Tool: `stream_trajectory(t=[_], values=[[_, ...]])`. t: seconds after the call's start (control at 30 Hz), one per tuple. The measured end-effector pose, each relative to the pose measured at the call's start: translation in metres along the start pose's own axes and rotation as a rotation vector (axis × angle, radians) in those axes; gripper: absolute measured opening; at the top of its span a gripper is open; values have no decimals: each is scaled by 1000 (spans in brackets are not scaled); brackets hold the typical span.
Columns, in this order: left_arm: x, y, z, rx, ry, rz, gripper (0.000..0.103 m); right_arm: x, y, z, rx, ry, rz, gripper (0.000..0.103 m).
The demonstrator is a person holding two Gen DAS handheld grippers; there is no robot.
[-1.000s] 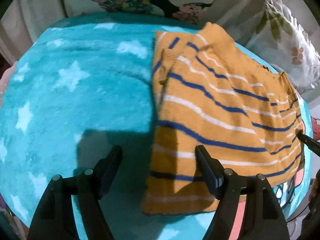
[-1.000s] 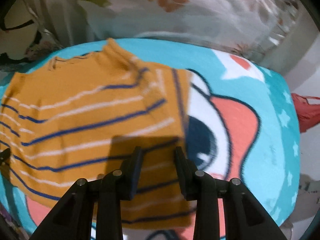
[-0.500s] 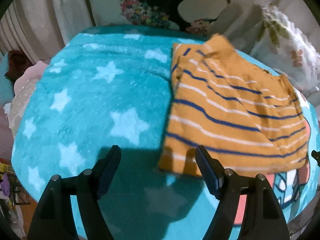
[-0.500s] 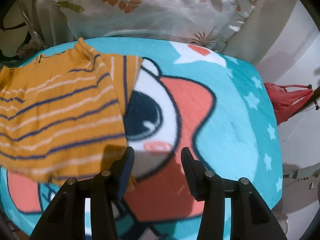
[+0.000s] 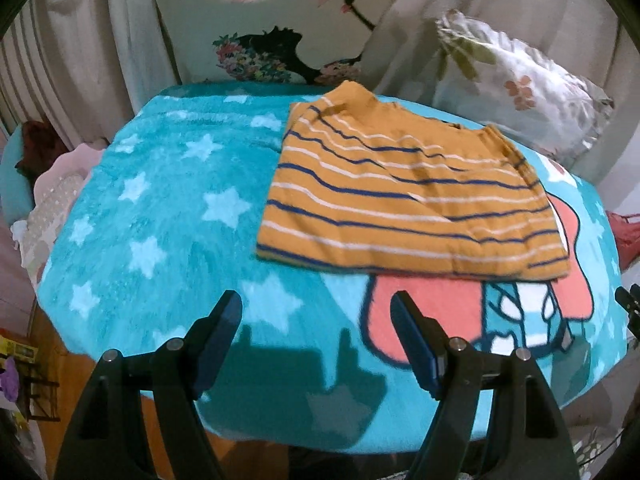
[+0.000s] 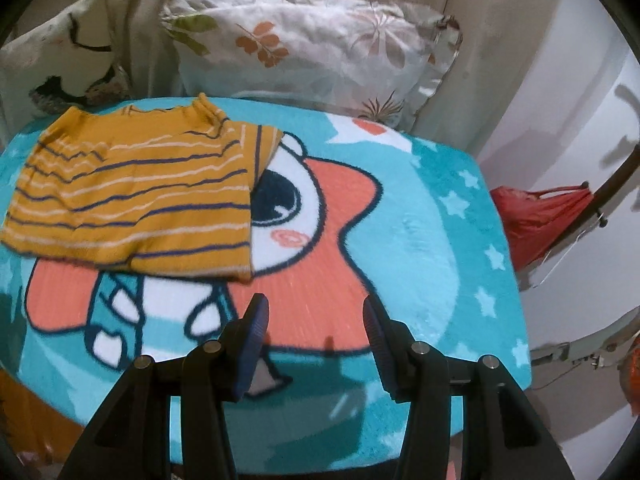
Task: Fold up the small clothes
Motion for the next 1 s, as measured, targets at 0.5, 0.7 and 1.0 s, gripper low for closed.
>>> stream_trajectory(t=[0.5, 0.7, 1.0], values=[[30, -34, -9, 7, 2, -26, 76, 38, -31, 3, 20, -18, -46, 52], [29, -28, -10, 11, -11, -22, 76, 46, -23, 14, 47, -58, -67, 53], [9, 1, 6, -14, 20, 2, 76, 24, 1, 48, 55, -3, -19, 54]])
Point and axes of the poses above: each gripper's, at about its wrist camera, not at the fingertips, and x roughly against the way its jaws point, z to its left, y to its top, the point moved 4 cm from there along -x, roughly the way its jaws point, and after that the axes turned 7 degrees about z, right-handed, at the moved point
